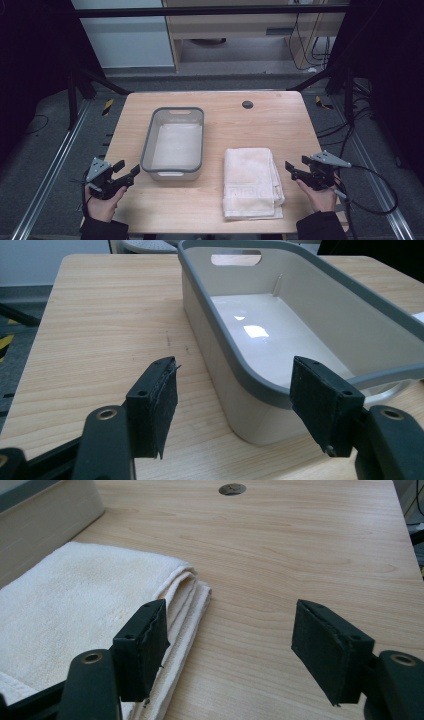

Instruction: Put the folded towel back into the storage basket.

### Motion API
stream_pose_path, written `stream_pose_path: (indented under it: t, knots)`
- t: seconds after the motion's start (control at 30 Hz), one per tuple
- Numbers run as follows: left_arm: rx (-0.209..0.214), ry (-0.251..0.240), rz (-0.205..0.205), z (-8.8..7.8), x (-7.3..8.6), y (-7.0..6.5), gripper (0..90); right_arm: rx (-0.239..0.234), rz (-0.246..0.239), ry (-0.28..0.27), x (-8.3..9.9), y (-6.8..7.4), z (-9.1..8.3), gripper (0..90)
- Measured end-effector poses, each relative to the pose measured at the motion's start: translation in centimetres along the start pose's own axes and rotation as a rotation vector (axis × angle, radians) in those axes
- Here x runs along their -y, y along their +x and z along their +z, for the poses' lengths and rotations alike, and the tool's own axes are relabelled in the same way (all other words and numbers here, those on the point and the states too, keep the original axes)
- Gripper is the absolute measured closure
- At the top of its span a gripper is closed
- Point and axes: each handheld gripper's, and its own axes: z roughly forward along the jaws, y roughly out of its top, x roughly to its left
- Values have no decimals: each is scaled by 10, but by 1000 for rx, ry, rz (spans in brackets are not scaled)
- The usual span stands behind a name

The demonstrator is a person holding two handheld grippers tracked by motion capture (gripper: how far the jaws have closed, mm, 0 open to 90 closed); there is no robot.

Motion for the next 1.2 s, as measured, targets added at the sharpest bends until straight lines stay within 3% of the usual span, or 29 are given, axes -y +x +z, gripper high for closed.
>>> stream_pose_path:
  t: [0.37, 0.77, 1.2]
  knots:
    - [16, 9, 17, 4, -7, -10, 342, -26, -13, -12, -9, -3, -2, 278]
    - [43, -13, 30, 6, -21, -21, 340, -50, -30, -45, -24, 0, -6, 259]
    - [79, -14, 60, 18, -29, -43, 342, -77, -32, -56, -31, 3, -4, 251]
